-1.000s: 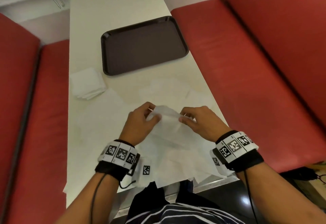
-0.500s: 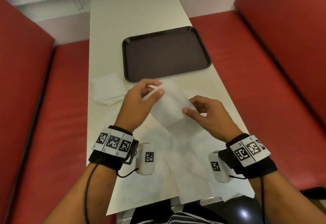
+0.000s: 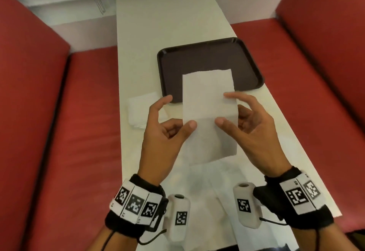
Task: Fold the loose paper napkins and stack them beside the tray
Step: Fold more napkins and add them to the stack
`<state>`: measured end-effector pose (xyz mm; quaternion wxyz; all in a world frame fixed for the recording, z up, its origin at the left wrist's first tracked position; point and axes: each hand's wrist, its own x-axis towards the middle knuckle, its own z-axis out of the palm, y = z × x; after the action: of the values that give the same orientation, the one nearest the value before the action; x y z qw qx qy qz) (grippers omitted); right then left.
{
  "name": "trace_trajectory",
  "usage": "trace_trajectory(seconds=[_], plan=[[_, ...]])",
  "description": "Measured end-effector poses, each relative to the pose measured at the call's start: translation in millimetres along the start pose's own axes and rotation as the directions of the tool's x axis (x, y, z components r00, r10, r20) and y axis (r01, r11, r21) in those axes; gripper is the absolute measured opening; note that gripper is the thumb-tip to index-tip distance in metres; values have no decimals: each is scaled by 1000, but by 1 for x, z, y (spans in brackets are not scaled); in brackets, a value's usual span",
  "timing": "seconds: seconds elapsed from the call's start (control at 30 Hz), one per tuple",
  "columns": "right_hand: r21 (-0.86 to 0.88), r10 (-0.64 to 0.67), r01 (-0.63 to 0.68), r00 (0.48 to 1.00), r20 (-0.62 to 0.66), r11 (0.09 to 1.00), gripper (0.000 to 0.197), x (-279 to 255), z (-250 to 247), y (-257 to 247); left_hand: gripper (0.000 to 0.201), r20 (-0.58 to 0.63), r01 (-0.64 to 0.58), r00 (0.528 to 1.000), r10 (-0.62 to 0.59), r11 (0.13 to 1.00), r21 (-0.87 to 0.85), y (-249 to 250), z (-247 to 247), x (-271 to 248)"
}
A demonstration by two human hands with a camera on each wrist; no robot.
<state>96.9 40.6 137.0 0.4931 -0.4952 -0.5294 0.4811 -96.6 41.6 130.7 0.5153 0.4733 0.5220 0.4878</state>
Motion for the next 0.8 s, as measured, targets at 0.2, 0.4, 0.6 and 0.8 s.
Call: trace_trajectory(seconds=[0.2,0.4,0.6,0.8], plan=[[-233,-45,51,999,30,971,28,11,15,5,43,-24,-149,988,151,986,80,10,-26,4],[-243,-122,131,991,52,961,12,28,25,7,40,34,-281,957,289,887,366,1,-43,15],[-89,7,0,996,86,996,9,45,33,18,24,111,-128,989,98,942,310,-18,-57,30],[-30,169,-168,985,23,985,19,63,58,42,22,-30,196,980,-194,977,85,-42,-82,58]])
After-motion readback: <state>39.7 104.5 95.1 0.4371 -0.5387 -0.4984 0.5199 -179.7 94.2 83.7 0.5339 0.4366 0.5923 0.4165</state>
